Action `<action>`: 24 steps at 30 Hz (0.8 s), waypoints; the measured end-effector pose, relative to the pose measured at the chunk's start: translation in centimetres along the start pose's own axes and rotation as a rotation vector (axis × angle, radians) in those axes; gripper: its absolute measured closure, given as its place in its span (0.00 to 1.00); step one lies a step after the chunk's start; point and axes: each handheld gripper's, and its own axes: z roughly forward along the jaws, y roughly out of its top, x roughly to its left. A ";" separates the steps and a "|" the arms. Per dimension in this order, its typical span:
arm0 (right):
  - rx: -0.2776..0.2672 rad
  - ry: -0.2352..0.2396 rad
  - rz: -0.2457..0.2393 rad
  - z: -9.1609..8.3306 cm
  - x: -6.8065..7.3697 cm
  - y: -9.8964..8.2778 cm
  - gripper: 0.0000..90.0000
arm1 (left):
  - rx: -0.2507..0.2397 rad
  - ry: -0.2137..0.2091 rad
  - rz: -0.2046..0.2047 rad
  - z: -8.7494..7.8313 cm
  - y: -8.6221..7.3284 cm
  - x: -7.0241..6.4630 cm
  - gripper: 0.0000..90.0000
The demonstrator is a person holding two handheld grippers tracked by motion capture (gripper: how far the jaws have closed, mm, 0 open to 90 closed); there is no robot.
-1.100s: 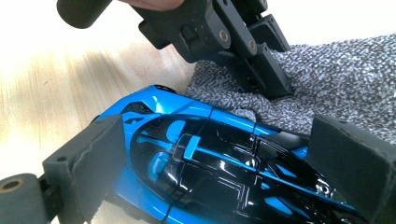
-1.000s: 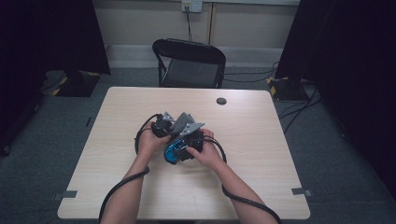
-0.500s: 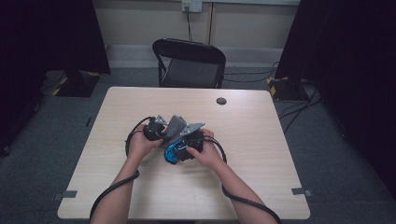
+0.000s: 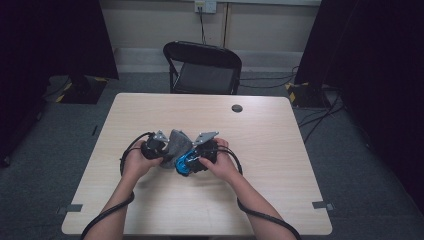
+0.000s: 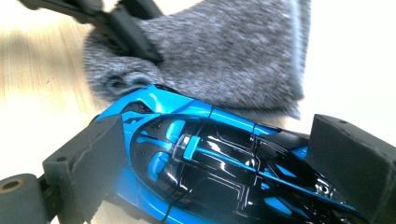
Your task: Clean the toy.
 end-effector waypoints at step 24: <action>-0.005 -0.001 0.000 0.0 0.0 0.0 0.05 | -0.040 -0.014 -0.106 -5.9 -5.2 -0.6 0.85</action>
